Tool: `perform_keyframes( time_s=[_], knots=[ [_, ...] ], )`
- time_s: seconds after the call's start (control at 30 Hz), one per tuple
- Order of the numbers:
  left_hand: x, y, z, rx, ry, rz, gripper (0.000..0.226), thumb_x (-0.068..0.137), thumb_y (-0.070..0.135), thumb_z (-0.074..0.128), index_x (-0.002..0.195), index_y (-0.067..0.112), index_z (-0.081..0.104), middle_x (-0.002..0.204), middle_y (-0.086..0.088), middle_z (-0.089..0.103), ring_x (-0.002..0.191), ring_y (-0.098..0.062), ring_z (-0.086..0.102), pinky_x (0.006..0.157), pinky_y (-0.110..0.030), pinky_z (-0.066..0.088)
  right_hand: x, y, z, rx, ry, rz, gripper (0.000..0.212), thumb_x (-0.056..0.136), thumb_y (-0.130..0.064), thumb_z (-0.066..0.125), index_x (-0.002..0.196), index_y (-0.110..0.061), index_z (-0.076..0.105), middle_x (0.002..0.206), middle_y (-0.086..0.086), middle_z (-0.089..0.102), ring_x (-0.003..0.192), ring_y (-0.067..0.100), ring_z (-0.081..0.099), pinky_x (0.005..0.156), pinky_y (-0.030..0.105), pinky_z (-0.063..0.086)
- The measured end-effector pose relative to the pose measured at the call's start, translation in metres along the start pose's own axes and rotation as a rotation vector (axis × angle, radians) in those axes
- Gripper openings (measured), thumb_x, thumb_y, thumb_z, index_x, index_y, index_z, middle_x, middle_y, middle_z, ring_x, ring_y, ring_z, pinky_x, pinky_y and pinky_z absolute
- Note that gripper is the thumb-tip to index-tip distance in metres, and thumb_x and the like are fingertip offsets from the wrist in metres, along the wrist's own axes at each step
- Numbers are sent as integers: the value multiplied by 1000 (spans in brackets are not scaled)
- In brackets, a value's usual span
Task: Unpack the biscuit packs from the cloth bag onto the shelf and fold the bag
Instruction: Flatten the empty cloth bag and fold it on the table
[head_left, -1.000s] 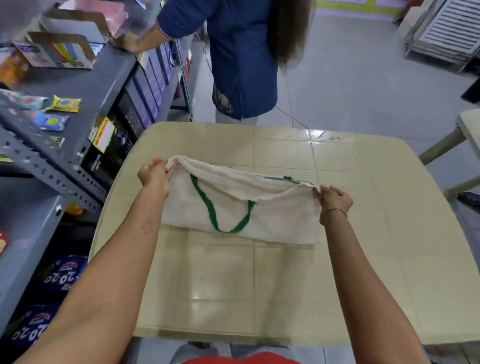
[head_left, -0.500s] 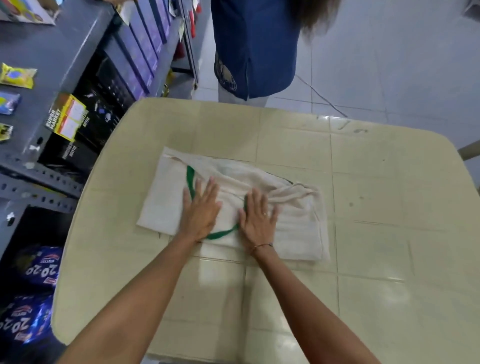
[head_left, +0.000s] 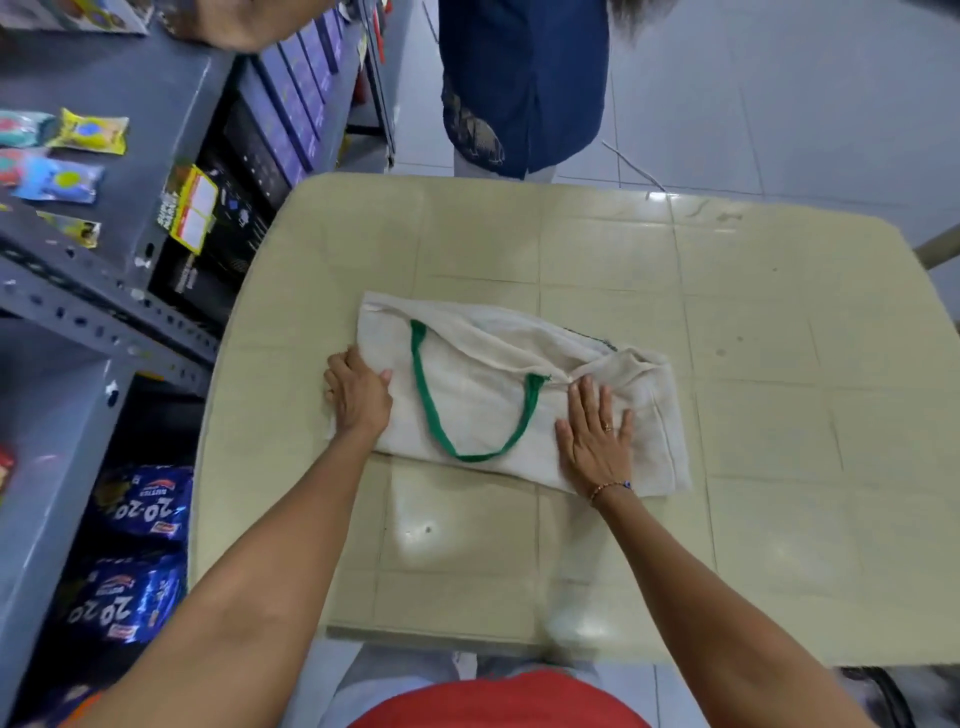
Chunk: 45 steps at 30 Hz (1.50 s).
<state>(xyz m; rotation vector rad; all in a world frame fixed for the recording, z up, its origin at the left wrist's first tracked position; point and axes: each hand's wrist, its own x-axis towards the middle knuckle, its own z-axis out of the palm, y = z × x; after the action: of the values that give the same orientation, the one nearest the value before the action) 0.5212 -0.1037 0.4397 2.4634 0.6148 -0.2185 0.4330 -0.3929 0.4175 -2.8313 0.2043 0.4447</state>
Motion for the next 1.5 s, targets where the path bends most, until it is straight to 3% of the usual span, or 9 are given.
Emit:
perform_keyframes(
  time_s=[0.27, 0.47, 0.6, 0.77, 0.9, 1.07, 1.23, 1.37, 1.5],
  knots=[
    [-55, -67, -36, 8, -112, -3, 46, 85, 39, 64, 108, 0, 57, 111, -20, 62, 101, -35, 59, 77, -37, 46, -78, -8, 26, 37, 25, -1, 58, 100, -40, 23, 150, -27, -3, 160, -6, -8, 143, 12, -18, 115, 51, -12],
    [-73, -65, -71, -449, -198, 50, 41, 81, 34, 71, 112, 12, 57, 109, -9, 65, 91, -23, 60, 71, -32, 48, -89, -104, -7, 323, 178, -227, 39, 75, 1, 50, 111, -9, 62, 121, 14, 60, 116, 32, 53, 100, 46, 35],
    [-100, -42, -67, -516, -291, 149, 43, 76, 25, 74, 114, 18, 56, 108, -5, 66, 100, -27, 63, 84, -38, 52, -85, -191, -35, 903, -126, -118, 39, 91, -51, 42, 91, -17, 60, 93, 5, 66, 91, 25, 63, 83, 40, 52],
    [-135, -20, -48, -555, -382, 253, 82, 83, 4, 64, 146, 20, 13, 131, 2, 51, 117, -15, 53, 91, -25, 45, -51, -202, -60, 1009, -478, 145, 49, 83, -52, 57, 107, -9, 55, 91, 5, 57, 76, 20, 57, 62, 30, 50],
    [-159, -9, -26, -367, -443, 275, 105, 84, -1, 56, 144, 21, -29, 147, -9, 40, 113, -14, 53, 85, -25, 44, -51, -178, -51, 1067, -314, 112, 27, 91, -24, 44, 108, -12, 60, 107, 13, 66, 98, 30, 63, 81, 45, 57],
    [-173, 10, -1, 78, -405, 499, 104, 87, 11, 52, 140, 25, -36, 124, -26, 58, 56, -26, 58, 46, -29, 42, -61, -135, -37, 1458, -316, 294, 44, 97, -41, 32, 101, -13, 66, 103, 9, 71, 103, 27, 64, 79, 34, 54],
    [-184, 23, 17, -79, -640, 572, 96, 87, 38, 62, 148, 38, -13, 157, -6, 27, 125, -26, 52, 99, -33, 46, -46, -91, -42, 1643, -388, 181, 82, 85, -75, 17, 128, -16, 56, 133, 6, 58, 127, 17, 50, 101, 27, 42],
    [-184, 0, 16, -169, -427, 551, 58, 91, 37, 57, 144, 25, 36, 138, -8, 55, 111, -16, 59, 97, -28, 43, -36, -74, -44, 1340, -304, 131, 54, 89, -56, 50, 118, -12, 63, 119, 9, 67, 114, 24, 60, 92, 34, 50],
    [-181, -30, 23, 97, -382, 624, 84, 90, 37, 58, 152, 26, 3, 162, 1, -7, 149, -22, -8, 122, -40, 2, -24, -73, -36, 988, -24, 166, 29, 94, -25, 50, 95, 0, 64, 96, 20, 67, 85, 19, 55, 69, 29, 42]
  ],
)
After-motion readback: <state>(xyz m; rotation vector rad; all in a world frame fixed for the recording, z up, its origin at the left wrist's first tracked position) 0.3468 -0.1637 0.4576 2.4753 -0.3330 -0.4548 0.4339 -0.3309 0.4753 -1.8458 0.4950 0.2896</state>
